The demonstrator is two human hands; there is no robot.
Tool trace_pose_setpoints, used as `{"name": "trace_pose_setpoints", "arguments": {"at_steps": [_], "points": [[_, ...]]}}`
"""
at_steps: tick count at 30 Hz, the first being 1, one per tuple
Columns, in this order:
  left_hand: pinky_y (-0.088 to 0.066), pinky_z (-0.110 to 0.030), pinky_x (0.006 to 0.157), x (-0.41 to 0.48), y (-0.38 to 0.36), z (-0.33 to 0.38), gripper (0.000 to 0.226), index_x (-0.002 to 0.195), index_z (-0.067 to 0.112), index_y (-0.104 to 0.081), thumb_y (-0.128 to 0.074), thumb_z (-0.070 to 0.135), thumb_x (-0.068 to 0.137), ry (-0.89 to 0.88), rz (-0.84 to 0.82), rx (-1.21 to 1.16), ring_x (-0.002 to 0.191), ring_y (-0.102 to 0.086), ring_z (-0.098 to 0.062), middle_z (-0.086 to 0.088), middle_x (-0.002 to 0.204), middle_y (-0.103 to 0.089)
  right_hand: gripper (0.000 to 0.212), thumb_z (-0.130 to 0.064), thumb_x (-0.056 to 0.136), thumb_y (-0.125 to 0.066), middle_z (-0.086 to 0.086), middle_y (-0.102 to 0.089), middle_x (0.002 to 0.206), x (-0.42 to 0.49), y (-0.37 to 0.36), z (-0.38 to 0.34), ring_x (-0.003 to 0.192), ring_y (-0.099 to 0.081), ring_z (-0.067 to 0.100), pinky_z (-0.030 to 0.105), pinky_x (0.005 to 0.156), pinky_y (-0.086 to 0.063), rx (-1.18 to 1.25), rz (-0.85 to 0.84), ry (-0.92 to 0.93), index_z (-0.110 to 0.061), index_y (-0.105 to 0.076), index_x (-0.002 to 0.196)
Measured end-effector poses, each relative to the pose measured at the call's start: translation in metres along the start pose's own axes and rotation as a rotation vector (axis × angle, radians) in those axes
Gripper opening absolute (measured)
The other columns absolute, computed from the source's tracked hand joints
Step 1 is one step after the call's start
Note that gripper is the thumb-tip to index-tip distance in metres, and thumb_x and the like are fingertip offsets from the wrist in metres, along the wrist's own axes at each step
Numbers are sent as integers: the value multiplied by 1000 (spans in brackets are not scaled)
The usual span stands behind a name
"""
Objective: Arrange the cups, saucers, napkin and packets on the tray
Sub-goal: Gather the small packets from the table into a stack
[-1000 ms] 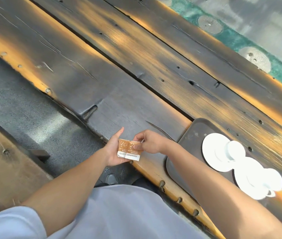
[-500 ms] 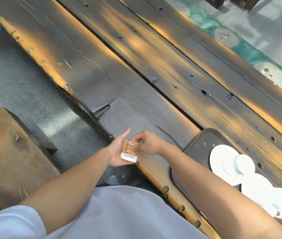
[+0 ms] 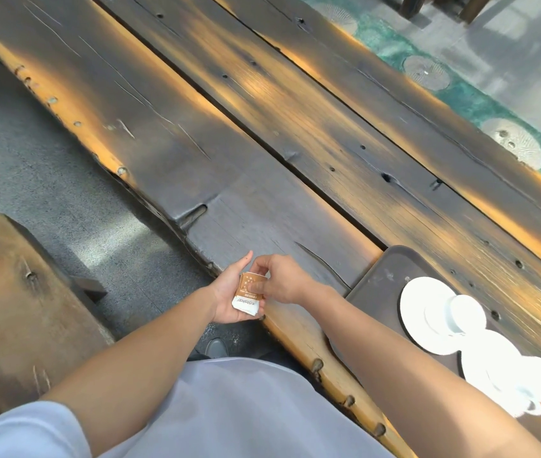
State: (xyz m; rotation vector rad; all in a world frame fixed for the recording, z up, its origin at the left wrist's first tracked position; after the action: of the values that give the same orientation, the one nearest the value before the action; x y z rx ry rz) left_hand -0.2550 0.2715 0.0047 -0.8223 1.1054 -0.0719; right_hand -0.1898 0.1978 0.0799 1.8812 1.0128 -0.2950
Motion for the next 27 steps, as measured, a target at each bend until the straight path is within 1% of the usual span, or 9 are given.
{"name": "trace_pose_setpoints", "arguments": {"at_steps": [4,6,9,12,16,20,22,25,27], "points": [[-43,-27,52,3,0,-1,53,72,23,-63,-57,75,79,-6,-1,34,53,-48,-21,-6,62,-54,25,-20,82,-77,6,-67,101,-2,-2,2,92,-63,22,40,77,-52,-21,47,13,-14,-63,102],[-43,-28,51,5,-1,-1,53,72,23,-63,-60,75,77,-3,-9,48,52,-47,-21,-5,61,-53,30,-22,81,-78,7,-62,106,-4,-1,4,94,-58,20,34,73,-44,-10,64,11,-16,-62,106],[-43,-28,50,6,-3,-3,55,71,21,-65,-63,76,75,7,-32,60,49,-48,-21,-6,57,-52,42,-27,81,-78,6,-59,114,-7,-1,9,101,-55,20,28,78,-38,2,50,-6,-17,-62,118],[-43,-28,49,8,-6,-5,55,70,21,-67,-63,76,75,8,-69,64,48,-49,-21,-5,54,-53,36,-24,83,-77,7,-67,112,-10,-3,14,102,-62,23,34,83,-47,70,9,-46,-13,-64,115],[-47,-29,52,10,-12,-9,56,75,22,-74,-60,77,77,16,-103,75,53,-54,-20,-5,61,-59,32,-15,80,-78,5,-65,99,-15,-7,24,86,-63,19,36,80,-52,251,2,-133,-11,-61,107],[-58,-38,65,15,-13,-13,69,88,12,-77,-55,78,80,60,-63,194,69,-66,-30,-17,78,-65,26,-14,78,-80,3,-65,89,-21,-12,38,74,-63,16,32,67,-51,368,1,-192,-16,-58,92],[-60,-42,73,19,-17,-15,74,93,9,-77,-51,77,82,74,-43,264,76,-69,-33,-20,85,-69,25,-14,79,-80,4,-66,87,-24,-13,49,73,-65,18,36,70,-55,399,33,-225,-17,-57,88],[-59,-44,84,23,-30,-21,66,94,16,-80,-47,72,89,96,-85,321,85,-72,-32,-18,92,-73,25,-14,79,-81,6,-69,88,-32,-11,69,76,-71,25,46,79,-59,457,78,-290,-16,-58,88],[-58,-43,89,27,-42,-25,55,104,14,-79,-50,60,94,103,-143,315,92,-72,-31,-18,101,-73,25,-13,79,-81,8,-70,86,-41,-9,86,76,-72,30,48,77,-60,502,113,-337,-15,-58,89]]}}
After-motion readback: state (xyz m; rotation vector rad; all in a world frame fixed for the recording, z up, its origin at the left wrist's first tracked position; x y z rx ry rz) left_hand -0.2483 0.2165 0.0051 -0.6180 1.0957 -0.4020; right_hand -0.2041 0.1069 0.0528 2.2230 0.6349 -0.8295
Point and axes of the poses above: each hand's wrist, its own x-axis towards the middle knuckle, its own y-axis out of the back of the hand, z = x × y, the point moved 5 cm from there along x, towards the middle knuckle
